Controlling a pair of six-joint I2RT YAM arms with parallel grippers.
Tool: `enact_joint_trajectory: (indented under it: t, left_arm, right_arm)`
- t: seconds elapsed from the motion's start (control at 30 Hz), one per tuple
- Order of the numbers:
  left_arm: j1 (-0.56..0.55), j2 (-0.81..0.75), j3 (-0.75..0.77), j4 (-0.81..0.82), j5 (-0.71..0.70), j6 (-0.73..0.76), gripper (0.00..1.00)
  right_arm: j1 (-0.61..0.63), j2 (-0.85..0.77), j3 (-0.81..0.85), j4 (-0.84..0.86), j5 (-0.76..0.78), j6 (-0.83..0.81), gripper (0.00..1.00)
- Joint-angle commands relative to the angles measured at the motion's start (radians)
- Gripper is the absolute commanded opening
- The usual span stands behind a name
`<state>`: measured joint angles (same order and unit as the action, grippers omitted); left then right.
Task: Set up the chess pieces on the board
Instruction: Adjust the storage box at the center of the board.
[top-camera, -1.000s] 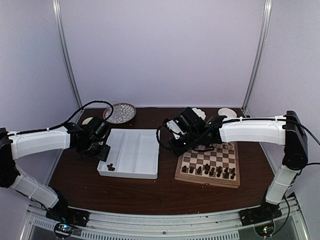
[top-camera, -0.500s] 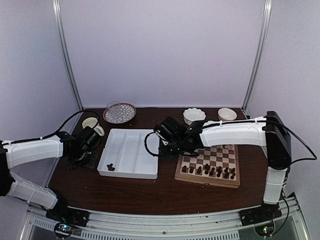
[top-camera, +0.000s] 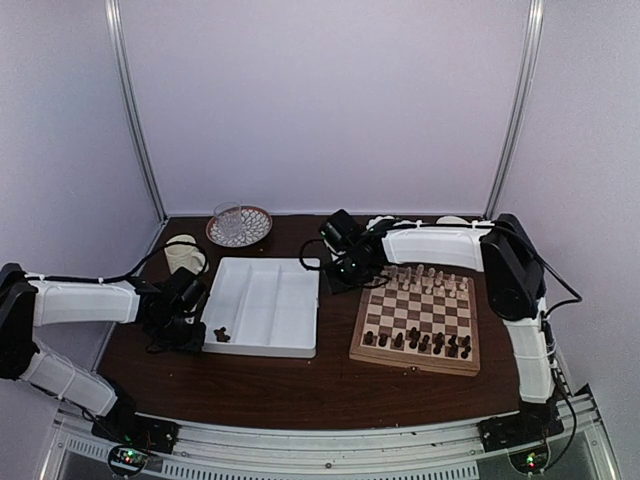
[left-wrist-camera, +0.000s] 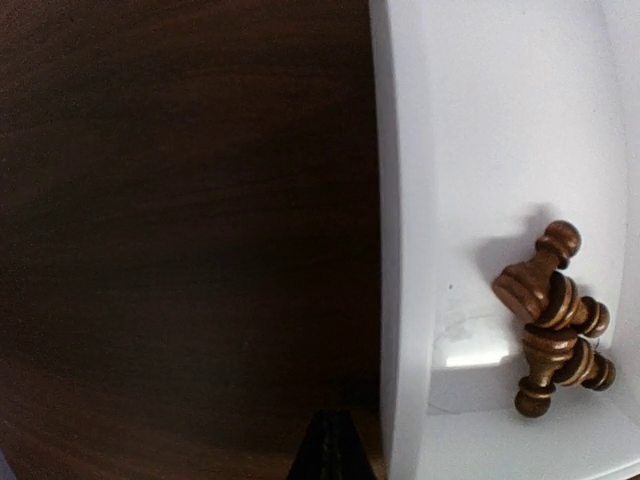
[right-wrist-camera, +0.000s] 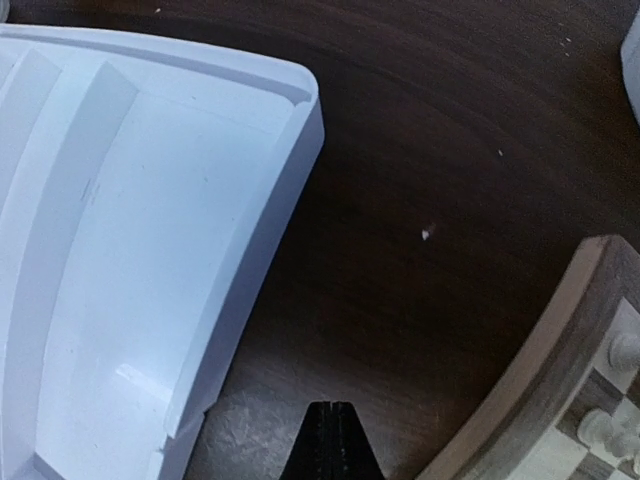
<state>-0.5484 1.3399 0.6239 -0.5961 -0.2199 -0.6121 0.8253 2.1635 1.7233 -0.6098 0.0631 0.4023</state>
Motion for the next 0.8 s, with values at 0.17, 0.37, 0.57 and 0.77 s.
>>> enact_joint_trajectory:
  t: [0.17,0.37,0.57,0.77]
  left_arm:
    - [-0.115,-0.002,-0.041,0.215,0.218,-0.060,0.00]
    - [-0.320,-0.082,0.010,0.178,0.099,-0.107,0.00]
    - [-0.342,-0.363,0.020,-0.002,0.049,-0.122,0.00]
    - [-0.301,-0.490,0.102,-0.183,-0.069,-0.067,0.05]
  right_arm:
    - [-0.003,0.266,0.436,-0.056,-0.387,0.018,0.00]
    - [0.013,0.227,0.480,-0.090,-0.390,-0.037,0.00]
    - [0.019,0.043,0.314,-0.060,-0.257,-0.106,0.00]
    - [0.040,-0.149,0.079,-0.002,-0.165,-0.122,0.00]
